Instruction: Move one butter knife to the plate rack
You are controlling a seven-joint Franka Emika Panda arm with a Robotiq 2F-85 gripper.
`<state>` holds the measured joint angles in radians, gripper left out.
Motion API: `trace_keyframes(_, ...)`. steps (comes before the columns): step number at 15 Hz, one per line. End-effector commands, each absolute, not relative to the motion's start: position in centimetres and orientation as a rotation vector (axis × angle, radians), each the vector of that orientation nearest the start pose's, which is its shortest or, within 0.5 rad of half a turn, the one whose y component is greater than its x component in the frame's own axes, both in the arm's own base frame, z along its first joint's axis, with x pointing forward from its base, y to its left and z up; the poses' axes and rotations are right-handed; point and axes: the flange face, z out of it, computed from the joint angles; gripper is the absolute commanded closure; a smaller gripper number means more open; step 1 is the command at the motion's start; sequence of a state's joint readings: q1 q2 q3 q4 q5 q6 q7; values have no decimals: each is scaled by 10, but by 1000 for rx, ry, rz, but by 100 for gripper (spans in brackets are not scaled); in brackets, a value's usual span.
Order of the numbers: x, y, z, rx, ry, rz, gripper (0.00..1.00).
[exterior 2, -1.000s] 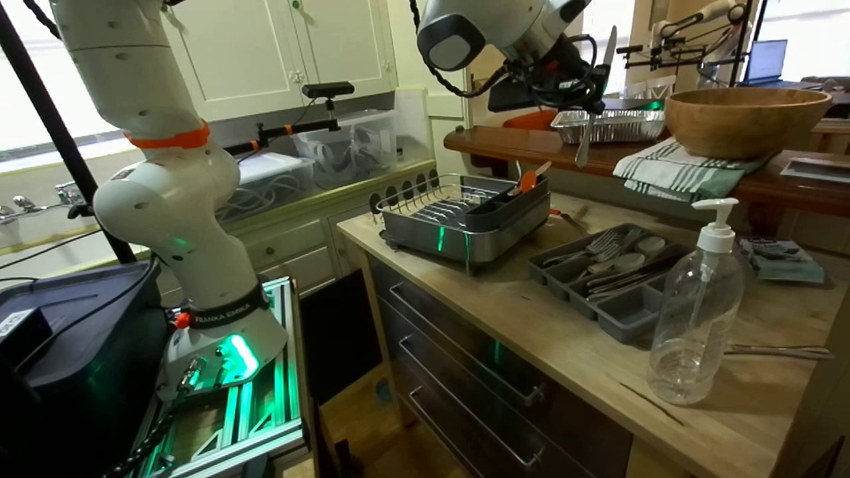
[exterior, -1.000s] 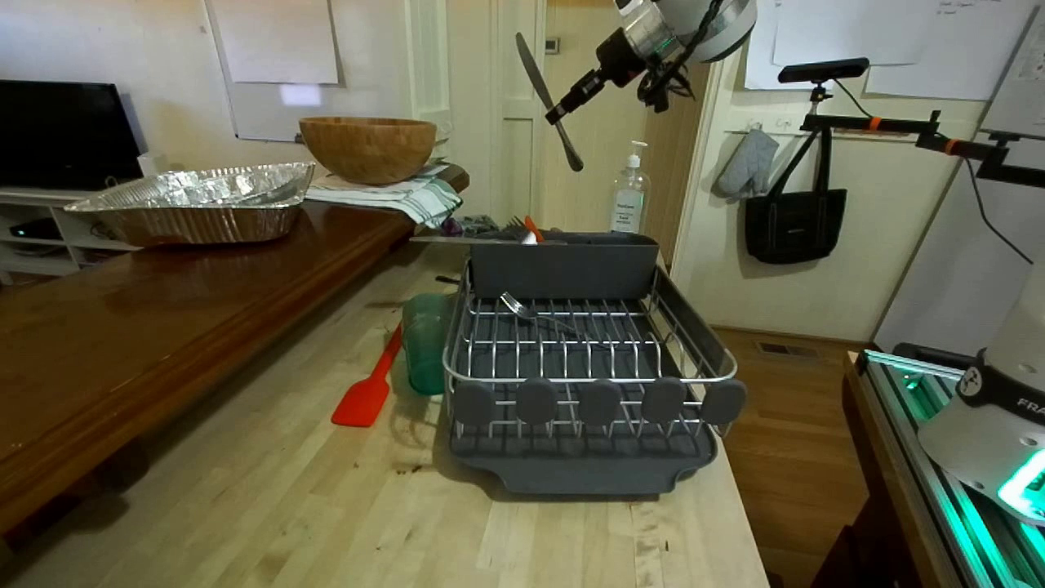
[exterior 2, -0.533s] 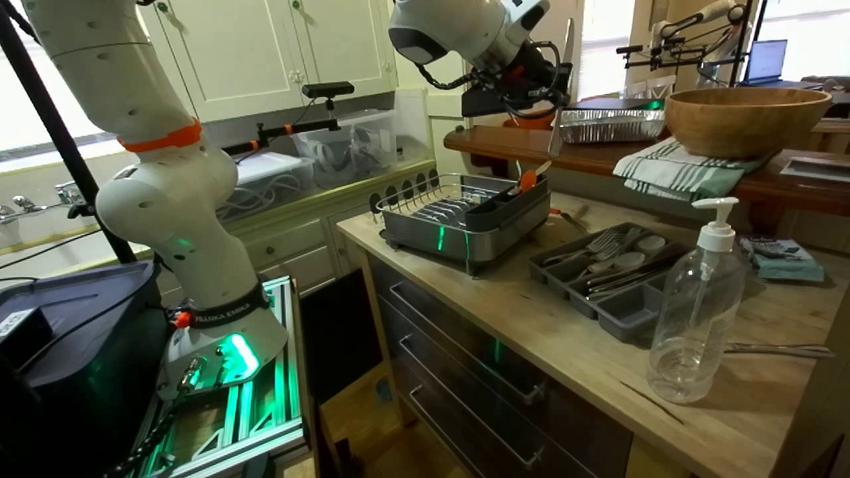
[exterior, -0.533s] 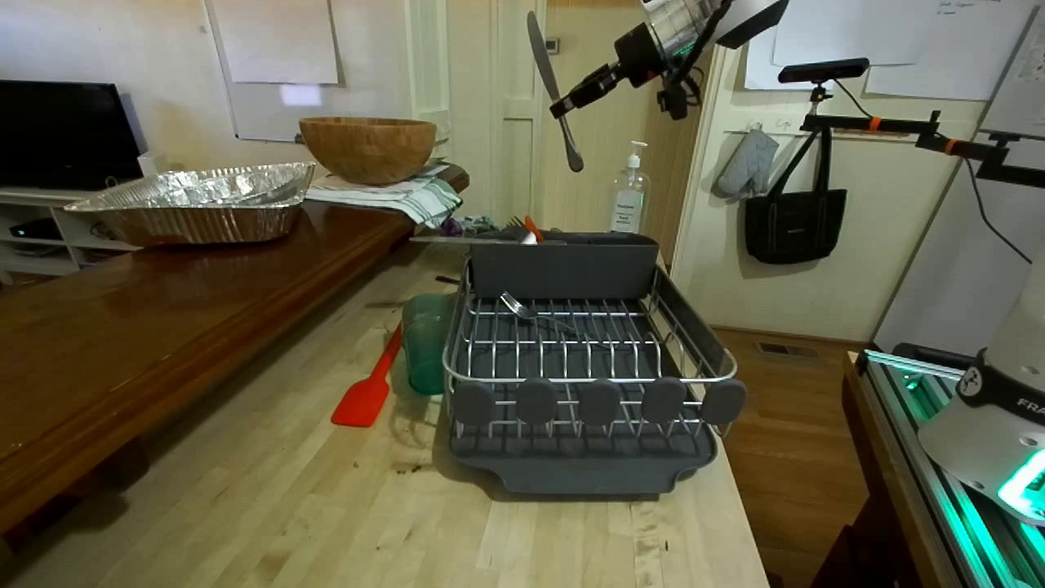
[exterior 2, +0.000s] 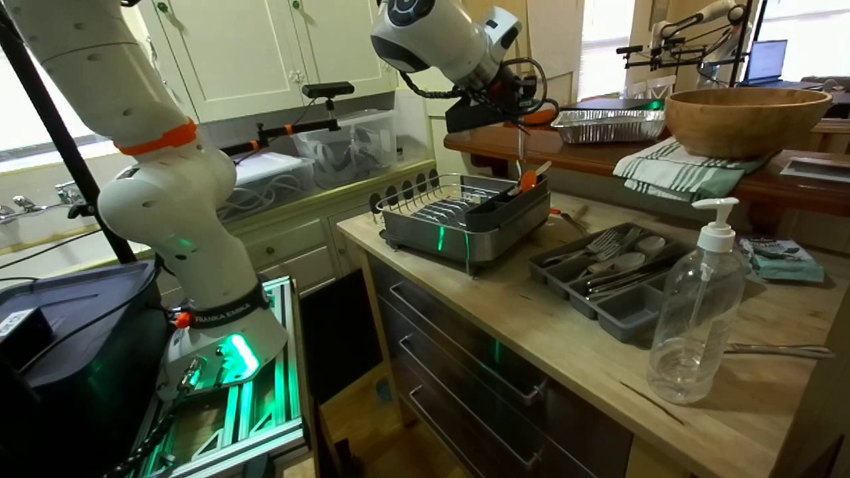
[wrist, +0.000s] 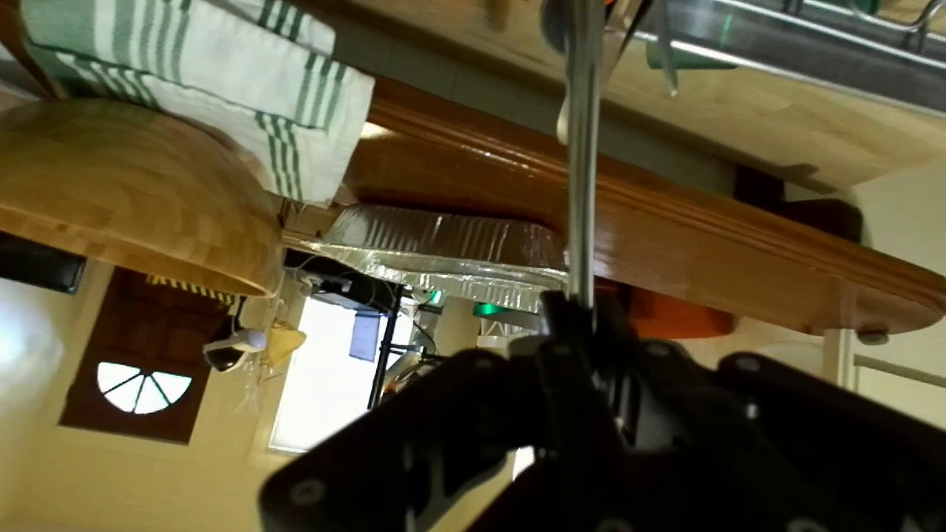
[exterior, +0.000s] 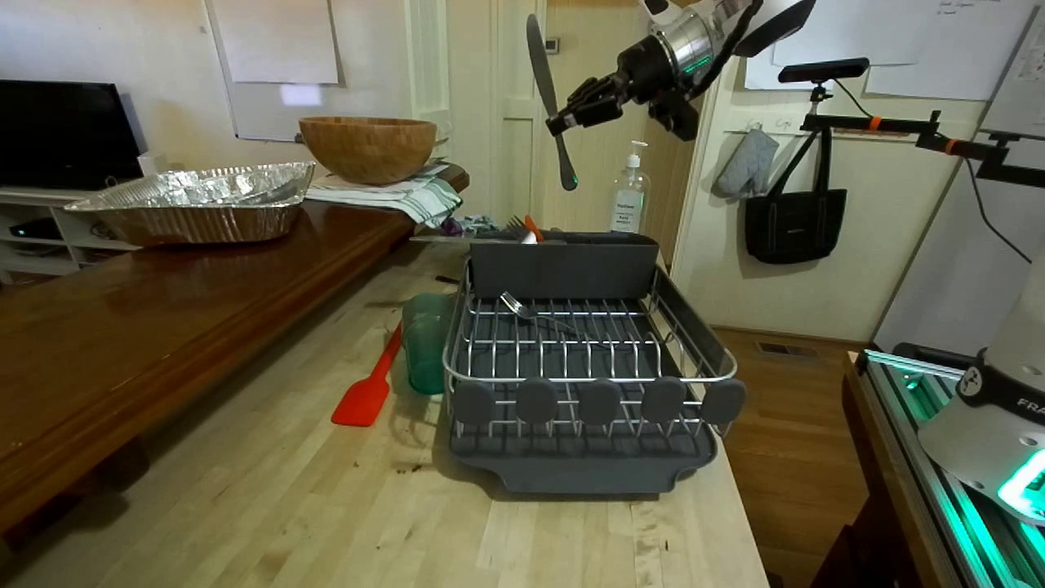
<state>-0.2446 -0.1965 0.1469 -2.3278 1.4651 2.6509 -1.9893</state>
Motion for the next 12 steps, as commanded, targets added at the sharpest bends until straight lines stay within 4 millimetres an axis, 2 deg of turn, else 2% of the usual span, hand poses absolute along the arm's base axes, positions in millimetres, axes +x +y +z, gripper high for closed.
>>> trace_keyframes(1, 489, -70, 427, -2422, -910, -1375, 97)
trace_keyframes(4, 486, -68, 410, -2396, -916, -1313, 97)
trace_keyframes(9, 483, -88, 400, -2459, -814, -1303, 97)
trace_keyframes(12, 486, -92, 395, -2466, -799, -1275, 97)
